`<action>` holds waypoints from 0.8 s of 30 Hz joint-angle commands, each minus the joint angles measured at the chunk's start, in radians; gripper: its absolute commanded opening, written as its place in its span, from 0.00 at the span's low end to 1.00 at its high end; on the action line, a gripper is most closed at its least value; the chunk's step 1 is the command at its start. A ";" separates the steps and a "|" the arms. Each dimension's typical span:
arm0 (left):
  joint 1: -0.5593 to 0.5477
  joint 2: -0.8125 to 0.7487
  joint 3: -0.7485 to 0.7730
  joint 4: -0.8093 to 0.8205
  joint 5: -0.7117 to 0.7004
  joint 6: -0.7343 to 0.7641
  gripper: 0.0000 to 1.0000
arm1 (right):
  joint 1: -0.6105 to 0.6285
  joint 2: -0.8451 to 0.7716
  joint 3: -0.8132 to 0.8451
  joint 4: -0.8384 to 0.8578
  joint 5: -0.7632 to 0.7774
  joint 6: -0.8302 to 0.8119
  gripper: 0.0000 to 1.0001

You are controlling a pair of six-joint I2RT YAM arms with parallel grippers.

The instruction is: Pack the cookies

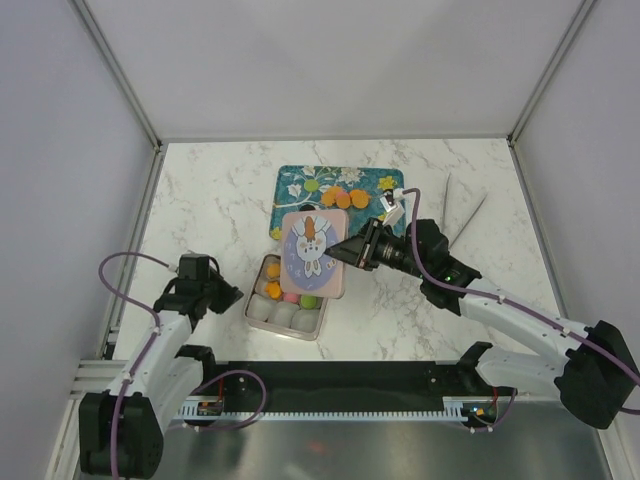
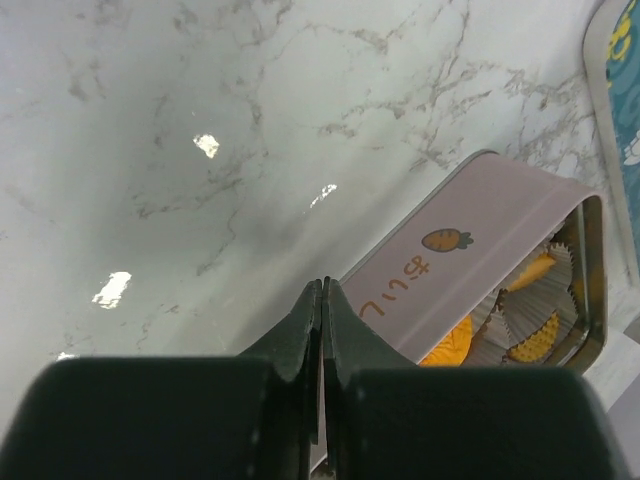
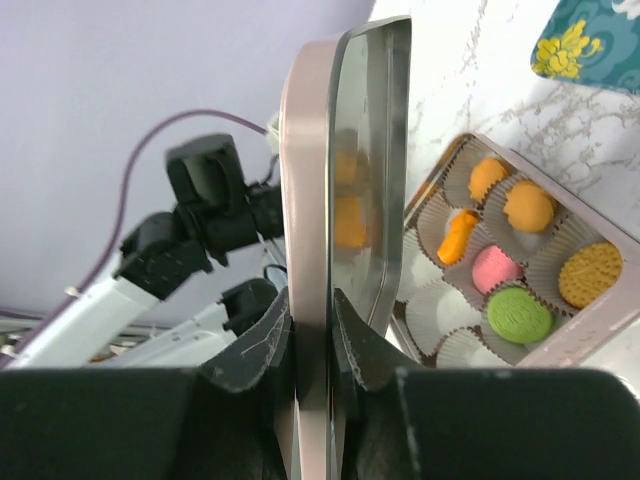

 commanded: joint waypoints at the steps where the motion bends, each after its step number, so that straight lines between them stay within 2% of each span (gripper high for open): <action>1: -0.055 -0.012 -0.027 0.071 -0.043 -0.072 0.02 | -0.018 -0.046 -0.041 0.209 -0.003 0.117 0.00; 5: -0.208 -0.030 -0.034 0.069 -0.100 -0.144 0.02 | -0.032 -0.047 -0.087 0.273 -0.005 0.163 0.00; 8: -0.276 -0.041 -0.043 0.068 -0.111 -0.195 0.02 | -0.043 -0.047 -0.110 0.299 -0.008 0.171 0.00; 16: -0.402 -0.073 -0.069 0.132 -0.094 -0.271 0.02 | -0.082 -0.020 -0.151 0.327 -0.040 0.183 0.00; 18: -0.425 -0.053 -0.076 0.202 -0.083 -0.264 0.02 | -0.092 -0.012 -0.156 0.330 -0.046 0.183 0.00; 24: -0.508 0.011 -0.032 0.226 -0.076 -0.265 0.02 | -0.132 0.023 -0.177 0.367 -0.094 0.206 0.00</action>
